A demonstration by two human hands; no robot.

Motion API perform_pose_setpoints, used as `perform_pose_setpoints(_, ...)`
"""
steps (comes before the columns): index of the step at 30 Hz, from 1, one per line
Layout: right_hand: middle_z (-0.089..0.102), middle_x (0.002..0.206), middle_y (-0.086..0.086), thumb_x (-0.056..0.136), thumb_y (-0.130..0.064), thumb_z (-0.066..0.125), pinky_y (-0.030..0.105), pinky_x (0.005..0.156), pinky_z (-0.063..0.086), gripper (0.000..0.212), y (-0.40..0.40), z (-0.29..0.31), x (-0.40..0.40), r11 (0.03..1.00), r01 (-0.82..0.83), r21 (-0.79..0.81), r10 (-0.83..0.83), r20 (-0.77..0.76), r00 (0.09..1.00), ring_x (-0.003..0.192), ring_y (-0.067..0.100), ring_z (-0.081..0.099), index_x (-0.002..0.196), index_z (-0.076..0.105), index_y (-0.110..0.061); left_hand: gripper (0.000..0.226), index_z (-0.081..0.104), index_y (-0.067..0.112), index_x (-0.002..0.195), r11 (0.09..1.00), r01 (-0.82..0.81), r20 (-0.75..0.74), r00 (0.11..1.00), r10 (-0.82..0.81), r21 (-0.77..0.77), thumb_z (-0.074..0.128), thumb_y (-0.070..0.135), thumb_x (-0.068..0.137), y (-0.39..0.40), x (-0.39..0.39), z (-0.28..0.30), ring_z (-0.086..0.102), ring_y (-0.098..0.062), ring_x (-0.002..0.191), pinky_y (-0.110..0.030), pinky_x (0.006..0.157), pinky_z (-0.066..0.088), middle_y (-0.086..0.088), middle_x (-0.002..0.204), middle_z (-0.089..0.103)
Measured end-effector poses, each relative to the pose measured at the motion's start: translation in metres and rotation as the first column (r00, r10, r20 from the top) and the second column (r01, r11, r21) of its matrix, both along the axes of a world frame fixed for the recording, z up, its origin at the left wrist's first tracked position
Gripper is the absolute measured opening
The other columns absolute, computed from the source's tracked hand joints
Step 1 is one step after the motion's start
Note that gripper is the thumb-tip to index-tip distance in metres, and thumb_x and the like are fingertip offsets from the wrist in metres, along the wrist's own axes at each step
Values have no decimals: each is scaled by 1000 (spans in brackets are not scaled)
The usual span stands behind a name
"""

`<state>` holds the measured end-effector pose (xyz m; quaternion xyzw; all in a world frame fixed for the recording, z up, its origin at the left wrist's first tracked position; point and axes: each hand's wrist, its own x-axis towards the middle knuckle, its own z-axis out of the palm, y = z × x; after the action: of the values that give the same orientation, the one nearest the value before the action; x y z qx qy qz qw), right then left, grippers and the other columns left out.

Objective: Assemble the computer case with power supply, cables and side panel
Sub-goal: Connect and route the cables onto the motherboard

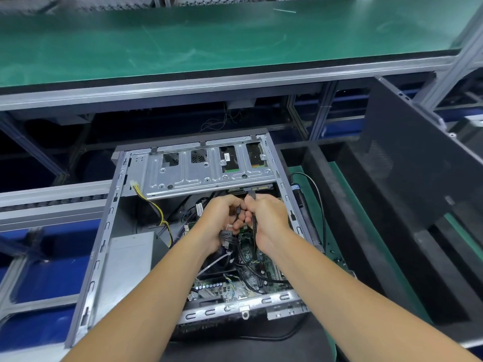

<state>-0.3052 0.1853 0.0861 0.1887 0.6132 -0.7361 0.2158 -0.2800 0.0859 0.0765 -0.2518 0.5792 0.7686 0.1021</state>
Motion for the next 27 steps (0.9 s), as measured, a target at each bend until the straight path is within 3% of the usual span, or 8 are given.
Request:
perform_pose_setpoints(3, 51, 58, 3, 96, -5, 61, 25, 51, 40, 11, -3, -3, -1, 998, 47, 41, -47, -5, 999, 49, 11, 42, 86, 66, -5, 10, 58, 6, 72, 1000, -13, -4, 1000, 13, -2, 52, 11, 78, 0, 0, 0, 37, -15, 41, -19, 36, 28, -8, 60, 49)
perform_pose_setpoints(8, 46, 49, -2, 94, -5, 64, 26, 52, 42, 24, -7, 0, 1, 991, 129, -23, -129, -7, 992, 47, 11, 42, 70, 60, -8, 12, 62, 8, 68, 999, -31, 4, 999, 31, -7, 52, 12, 76, 0, 0, 0, 38, -15, 43, -19, 37, 30, -6, 59, 49)
perform_pose_setpoints(12, 49, 62, 7, 90, 0, 60, 25, 48, 42, 15, -8, 1, 5, 986, 166, -34, -167, -16, 986, 55, 15, 46, 78, 60, 9, 16, 63, 9, 66, 999, -44, 14, 999, 44, 7, 51, 10, 77, -1, -1, 0, 38, -14, 42, -19, 35, 29, -5, 58, 50)
perform_pose_setpoints(17, 41, 57, 2, 94, -3, 58, 16, 36, 34, 15, -8, 4, 8, 987, 159, -16, -160, -39, 986, 38, 5, 36, 79, 57, -6, 17, 62, 8, 68, 999, -36, 16, 999, 36, -15, 50, 11, 79, -1, -2, -1, 38, -15, 43, -19, 36, 29, -7, 59, 50)
perform_pose_setpoints(20, 41, 54, 0, 95, -5, 58, 14, 33, 31, 20, -7, 6, 9, 987, 163, -2, -163, -35, 986, 32, 2, 35, 75, 57, -7, 17, 61, 8, 70, 999, -38, 15, 999, 38, -14, 49, 10, 81, 0, -2, 0, 37, -14, 42, -18, 37, 28, -6, 58, 50)
perform_pose_setpoints(23, 39, 38, -4, 94, -1, 57, 12, 30, 28, 26, -7, 9, 12, 984, 174, -26, -175, -28, 984, 26, 3, 31, 68, 55, -6, 18, 61, 8, 69, 999, -39, 6, 999, 39, -24, 48, 9, 81, 1, -1, 1, 37, -14, 41, -19, 37, 25, -6, 57, 50)
perform_pose_setpoints(27, 37, 38, -4, 93, 0, 59, 12, 31, 27, 29, -9, 9, 12, 979, 199, -31, -200, -14, 980, 26, 4, 29, 65, 53, -6, 18, 61, 8, 70, 998, -45, 6, 999, 45, -39, 48, 10, 82, 2, 0, 1, 37, -14, 40, -20, 38, 26, -6, 57, 50)
